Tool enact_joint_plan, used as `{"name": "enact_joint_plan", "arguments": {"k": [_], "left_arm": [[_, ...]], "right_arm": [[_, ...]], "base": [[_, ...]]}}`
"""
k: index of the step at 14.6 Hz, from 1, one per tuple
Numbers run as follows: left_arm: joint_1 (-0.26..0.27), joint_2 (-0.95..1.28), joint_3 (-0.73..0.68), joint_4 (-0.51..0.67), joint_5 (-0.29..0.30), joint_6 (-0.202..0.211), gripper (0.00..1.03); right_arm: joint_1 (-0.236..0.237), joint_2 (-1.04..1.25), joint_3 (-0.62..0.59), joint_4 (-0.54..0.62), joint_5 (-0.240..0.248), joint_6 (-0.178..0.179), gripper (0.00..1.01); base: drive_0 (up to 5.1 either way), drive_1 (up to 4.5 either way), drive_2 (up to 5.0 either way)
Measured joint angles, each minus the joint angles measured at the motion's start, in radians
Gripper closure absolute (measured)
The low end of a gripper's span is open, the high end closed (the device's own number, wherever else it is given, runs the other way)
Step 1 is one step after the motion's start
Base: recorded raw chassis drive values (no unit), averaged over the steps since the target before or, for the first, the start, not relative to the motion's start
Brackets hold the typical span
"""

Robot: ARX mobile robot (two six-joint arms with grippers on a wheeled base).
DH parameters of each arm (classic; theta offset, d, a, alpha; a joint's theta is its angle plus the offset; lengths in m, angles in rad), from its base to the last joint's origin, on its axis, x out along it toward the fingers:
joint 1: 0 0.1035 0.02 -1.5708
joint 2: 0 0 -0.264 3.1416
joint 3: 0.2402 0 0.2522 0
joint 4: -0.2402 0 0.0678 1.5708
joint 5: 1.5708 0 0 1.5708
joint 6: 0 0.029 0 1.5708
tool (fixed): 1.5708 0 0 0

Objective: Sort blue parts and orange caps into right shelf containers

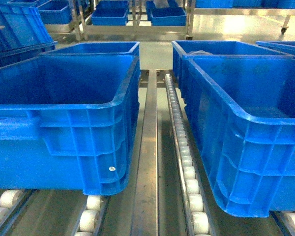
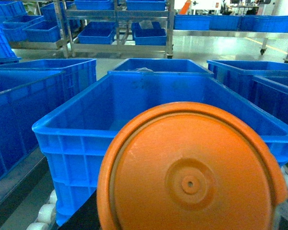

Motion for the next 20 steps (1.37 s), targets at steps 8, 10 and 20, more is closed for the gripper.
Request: {"name": "enact_joint_plan", "arguments": {"k": [8, 10, 20], "left_arm": [[0.0, 0.0, 0.0, 0.0, 0.0, 0.0, 0.61], [-0.067, 0.031, -0.012, 0.168, -0.158, 0.037, 0.61], [-0.113, 1.502, 0.692, 0.851, -0.177, 0.06, 0.61]], "right_arm": [[0.0, 0.0, 0.0, 0.0, 0.0, 0.0, 0.57], [0.055, 0.002, -0.008, 0.153, 0.131, -0.06, 0.57], [0.13, 1.388, 0.492, 0.916, 0.183, -0.132, 0.57]], "base": [[0.0, 0.0, 0.0], [0.0, 0.0, 0.0], [0.0, 0.0, 0.0]]}}
